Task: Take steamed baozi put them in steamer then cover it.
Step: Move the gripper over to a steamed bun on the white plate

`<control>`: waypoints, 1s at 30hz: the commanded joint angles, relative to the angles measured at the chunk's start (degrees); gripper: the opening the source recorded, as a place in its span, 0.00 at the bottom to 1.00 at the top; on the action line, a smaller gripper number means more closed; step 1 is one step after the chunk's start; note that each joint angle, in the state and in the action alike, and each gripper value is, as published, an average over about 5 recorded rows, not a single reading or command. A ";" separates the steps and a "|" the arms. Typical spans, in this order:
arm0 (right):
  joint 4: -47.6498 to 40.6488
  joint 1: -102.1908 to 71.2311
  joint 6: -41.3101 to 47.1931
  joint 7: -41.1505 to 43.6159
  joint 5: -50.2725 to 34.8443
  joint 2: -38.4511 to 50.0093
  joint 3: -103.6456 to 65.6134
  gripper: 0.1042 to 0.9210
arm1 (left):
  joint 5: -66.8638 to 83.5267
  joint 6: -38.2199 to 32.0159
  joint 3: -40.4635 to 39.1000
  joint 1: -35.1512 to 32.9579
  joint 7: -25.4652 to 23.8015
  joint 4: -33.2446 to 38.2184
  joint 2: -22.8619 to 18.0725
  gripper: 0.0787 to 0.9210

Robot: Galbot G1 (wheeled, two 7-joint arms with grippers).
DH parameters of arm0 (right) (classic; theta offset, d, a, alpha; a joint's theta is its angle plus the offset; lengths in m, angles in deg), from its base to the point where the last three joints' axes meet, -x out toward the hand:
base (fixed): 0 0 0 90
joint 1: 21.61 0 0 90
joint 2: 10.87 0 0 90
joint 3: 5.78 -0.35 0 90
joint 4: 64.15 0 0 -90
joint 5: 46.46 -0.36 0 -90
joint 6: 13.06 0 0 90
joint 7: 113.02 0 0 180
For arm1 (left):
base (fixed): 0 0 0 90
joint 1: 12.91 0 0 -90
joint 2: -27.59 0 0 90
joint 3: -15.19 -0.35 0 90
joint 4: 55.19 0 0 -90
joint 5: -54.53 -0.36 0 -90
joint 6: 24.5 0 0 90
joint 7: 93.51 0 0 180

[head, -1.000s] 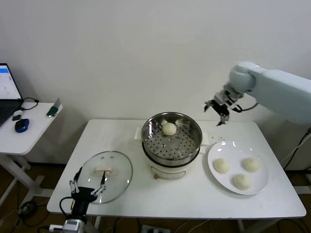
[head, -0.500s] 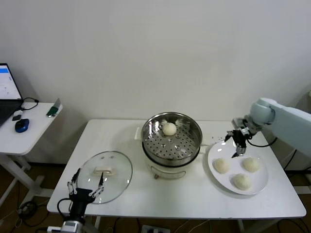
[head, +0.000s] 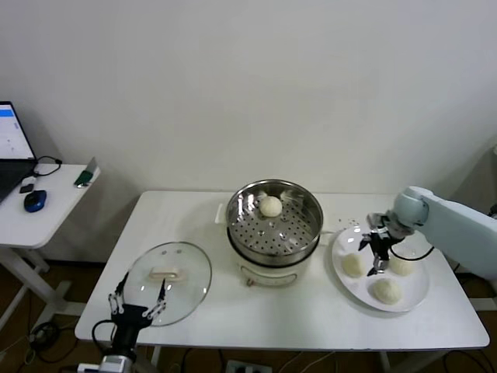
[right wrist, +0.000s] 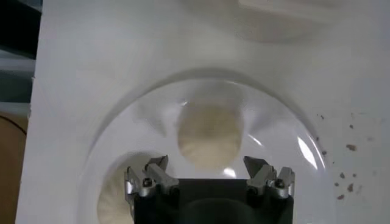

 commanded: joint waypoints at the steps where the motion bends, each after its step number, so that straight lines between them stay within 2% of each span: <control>1: -2.80 -2.79 0.39 -0.23 0.44 -2.50 -2.13 0.88 | -0.19 0.05 0.04 -0.08 0.04 -0.12 -0.10 0.88; 15: -5.71 -2.70 -0.76 -0.15 1.98 -5.38 -2.14 0.87 | -0.26 -0.06 0.17 -0.22 -0.01 -0.45 -0.19 0.88; 23: -5.69 -2.77 -0.99 0.41 1.84 -5.35 -2.17 0.78 | -0.25 -0.10 0.26 -0.48 0.01 -0.20 -0.28 0.88; 30: -4.80 -1.48 -1.05 0.42 1.03 -3.93 -2.18 0.74 | -0.20 -0.18 0.37 -0.71 0.01 -0.03 -0.36 0.88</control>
